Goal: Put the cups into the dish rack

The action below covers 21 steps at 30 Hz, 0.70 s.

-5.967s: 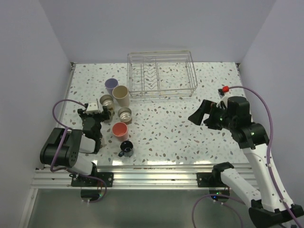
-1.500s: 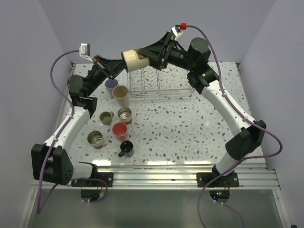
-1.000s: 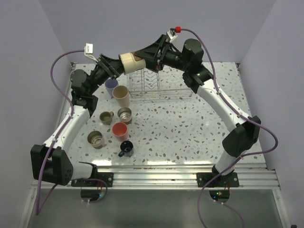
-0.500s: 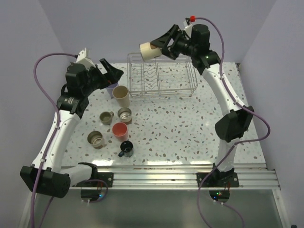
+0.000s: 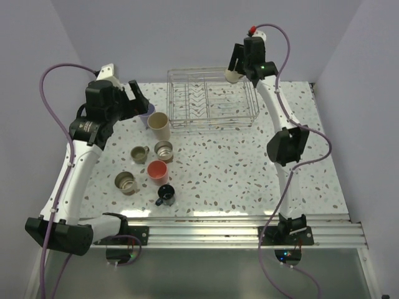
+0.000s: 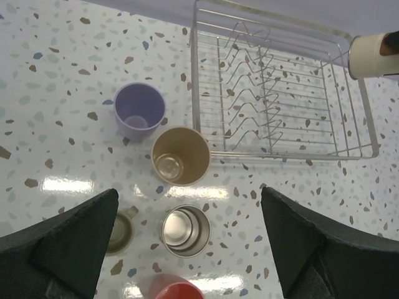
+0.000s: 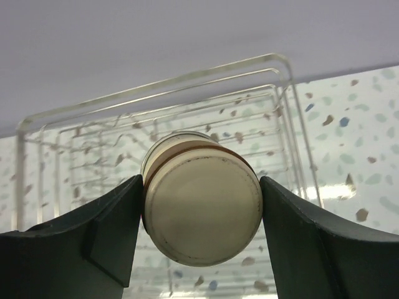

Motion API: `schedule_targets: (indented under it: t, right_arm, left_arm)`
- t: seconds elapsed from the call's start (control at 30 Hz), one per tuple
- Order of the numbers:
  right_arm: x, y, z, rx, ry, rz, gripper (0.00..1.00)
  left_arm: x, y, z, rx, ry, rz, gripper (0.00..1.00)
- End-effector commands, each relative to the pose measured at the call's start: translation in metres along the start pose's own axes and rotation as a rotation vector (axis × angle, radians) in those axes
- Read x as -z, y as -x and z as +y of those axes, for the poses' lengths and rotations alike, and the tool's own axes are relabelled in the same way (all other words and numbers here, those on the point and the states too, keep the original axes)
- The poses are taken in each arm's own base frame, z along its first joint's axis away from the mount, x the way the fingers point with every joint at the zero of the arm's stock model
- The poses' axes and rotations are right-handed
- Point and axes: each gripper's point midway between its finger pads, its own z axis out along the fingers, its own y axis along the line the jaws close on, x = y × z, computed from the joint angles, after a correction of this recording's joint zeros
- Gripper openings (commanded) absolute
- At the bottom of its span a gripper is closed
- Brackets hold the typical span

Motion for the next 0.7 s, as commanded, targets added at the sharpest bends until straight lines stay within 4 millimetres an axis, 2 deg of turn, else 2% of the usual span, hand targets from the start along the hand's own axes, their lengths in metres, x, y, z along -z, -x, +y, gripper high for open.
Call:
schedule_targets:
  t: [0.0, 0.03, 0.1, 0.13, 0.17, 0.27, 0.37, 0.67]
  right_arm:
    - [-0.023, 0.024, -0.030, 0.118, -0.187, -0.143, 0.00]
    - [-0.032, 0.026, -0.033, 0.119, -0.201, -0.169, 0.00]
    - [-0.044, 0.018, -0.038, 0.138, -0.222, -0.175, 0.00]
    - [-0.057, 0.011, -0.040, 0.144, -0.227, -0.180, 0.00]
    - [-0.059, 0.014, -0.040, 0.147, -0.236, -0.198, 0.00]
    - [-0.078, 0.007, -0.045, 0.164, -0.255, -0.215, 0.00]
    - [-0.087, 0.006, -0.045, 0.158, -0.256, -0.243, 0.00]
    - [-0.113, -0.027, -0.051, 0.173, -0.259, -0.192, 0.00]
  left_arm:
    - [0.004, -0.009, 0.009, -0.036, 0.033, 0.042, 1.00]
    - [0.003, -0.012, 0.009, -0.030, 0.034, 0.048, 1.00]
    - [-0.001, -0.018, 0.012, -0.026, 0.043, 0.063, 1.00]
    - [-0.004, -0.019, 0.013, -0.028, 0.045, 0.063, 1.00]
    - [-0.006, -0.021, 0.013, -0.030, 0.045, 0.072, 1.00]
    - [-0.017, -0.029, 0.014, -0.050, 0.037, 0.095, 1.00]
    - [-0.027, -0.036, 0.016, -0.072, 0.031, 0.104, 1.00]
    - [-0.055, -0.051, 0.017, -0.082, 0.022, 0.154, 1.00]
